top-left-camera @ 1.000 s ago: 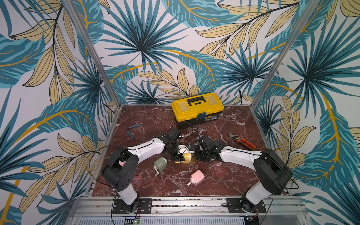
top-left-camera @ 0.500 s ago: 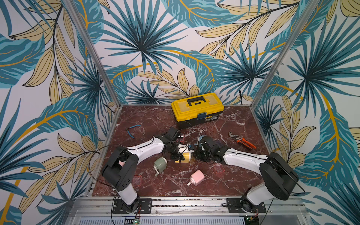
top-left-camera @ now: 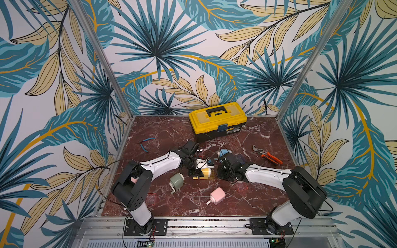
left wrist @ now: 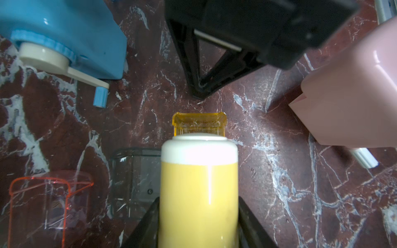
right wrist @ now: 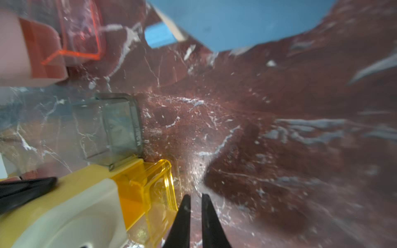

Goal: Put the tray back into the pencil sharpener
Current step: Close the container of the pencil sharpener.

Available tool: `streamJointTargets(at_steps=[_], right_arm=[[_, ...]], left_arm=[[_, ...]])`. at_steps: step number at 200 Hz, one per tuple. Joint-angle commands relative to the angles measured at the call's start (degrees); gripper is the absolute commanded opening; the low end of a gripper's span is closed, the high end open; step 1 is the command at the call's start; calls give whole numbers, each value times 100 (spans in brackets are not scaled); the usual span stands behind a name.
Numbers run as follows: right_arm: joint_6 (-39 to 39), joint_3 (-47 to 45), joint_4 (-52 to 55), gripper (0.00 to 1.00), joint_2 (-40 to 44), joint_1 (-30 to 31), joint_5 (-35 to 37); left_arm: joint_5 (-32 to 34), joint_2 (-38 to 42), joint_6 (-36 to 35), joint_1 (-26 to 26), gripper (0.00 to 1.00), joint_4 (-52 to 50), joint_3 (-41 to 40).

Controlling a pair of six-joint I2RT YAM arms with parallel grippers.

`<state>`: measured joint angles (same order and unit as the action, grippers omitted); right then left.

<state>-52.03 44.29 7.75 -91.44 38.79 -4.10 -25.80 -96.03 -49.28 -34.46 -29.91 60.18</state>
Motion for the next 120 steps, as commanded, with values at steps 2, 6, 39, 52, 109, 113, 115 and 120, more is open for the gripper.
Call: streamJointTargets(at_steps=[2,6,39,52,109,113,115,120], right_arm=[[112,167,-346,13,-241,41,-449],[113,183,-399,14,-277,34,-508],[89,214,-844,13,-487,46,-883],[80,222,-979,14,-548,43,-1003],[-56,177,-1498,16,-709,36,-1348],[-67,153,-1530,16,-702,34,-1350],[-69,144,-1530,17,-696,33,-1344],[-85,135,-1510,17,-677,34,-1319]], left_arm=[[58,-138,-38,9,37,51,30],[54,-131,-38,9,37,55,31],[48,-128,-29,10,37,58,29],[27,-130,-22,1,37,56,19],[31,-142,-21,-30,39,56,6],[30,-139,-21,-26,40,56,4],[27,-136,-21,-26,41,56,3],[23,-140,-25,-33,43,58,-2]])
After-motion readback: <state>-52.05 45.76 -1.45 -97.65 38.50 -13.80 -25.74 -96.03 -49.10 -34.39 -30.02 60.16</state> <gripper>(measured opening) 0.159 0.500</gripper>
